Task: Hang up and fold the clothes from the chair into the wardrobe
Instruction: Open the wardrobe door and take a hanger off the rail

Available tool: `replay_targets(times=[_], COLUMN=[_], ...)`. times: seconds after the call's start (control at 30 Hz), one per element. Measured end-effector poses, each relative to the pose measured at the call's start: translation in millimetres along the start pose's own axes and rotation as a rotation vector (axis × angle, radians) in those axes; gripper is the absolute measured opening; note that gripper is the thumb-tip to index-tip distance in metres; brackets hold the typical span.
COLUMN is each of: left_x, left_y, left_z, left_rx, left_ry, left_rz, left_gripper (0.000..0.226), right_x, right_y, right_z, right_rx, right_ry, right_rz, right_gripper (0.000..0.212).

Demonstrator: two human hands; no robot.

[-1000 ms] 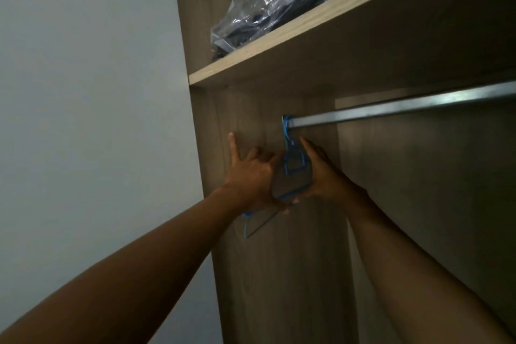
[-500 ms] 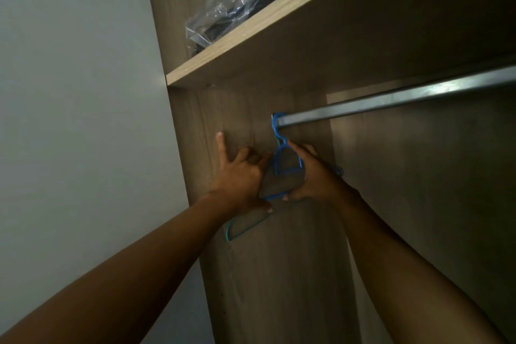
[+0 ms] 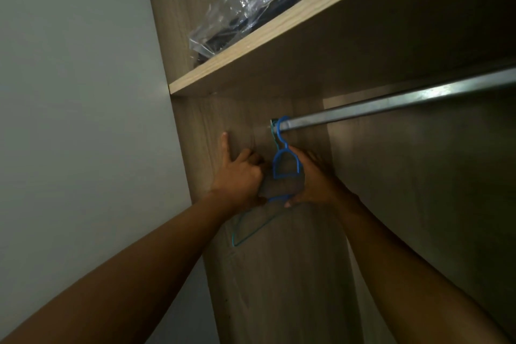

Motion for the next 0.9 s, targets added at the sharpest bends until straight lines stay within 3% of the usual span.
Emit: replay_targets(times=[0.23,0.67,0.9], left_x=[-0.8,-11.0,-7.7], left_y=[-6.9,-56.8,-71.0], left_z=[-0.9,1.1,-39.7], left_rx=[-0.015,0.017,0.023], left_ry=[-0.028,0.011,-0.001], left_rz=[-0.048,-0.059,-0.061], left_gripper=[0.093,0.091,0.091], right_x=[-9.6,-28.9,-61.9], right_y=[-9.7,-39.7,-45.6], right_z=[-7.2,-0.2,-32.0], right_rx=[0.038,0.155,0.123], right_ry=[-0.015,-0.024,-0.028], right_rz=[0.044,0.129,0.116], right_gripper=[0.135,0.132,0.132])
Point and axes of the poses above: each hand's wrist, its own z-axis towards the middle knuckle, its own y-axis out of the palm, x = y × z, the point moved 7 cm from there along z, towards the middle knuckle, and after that the axes turned 3 degrees about -y, right-handed, at the moved point
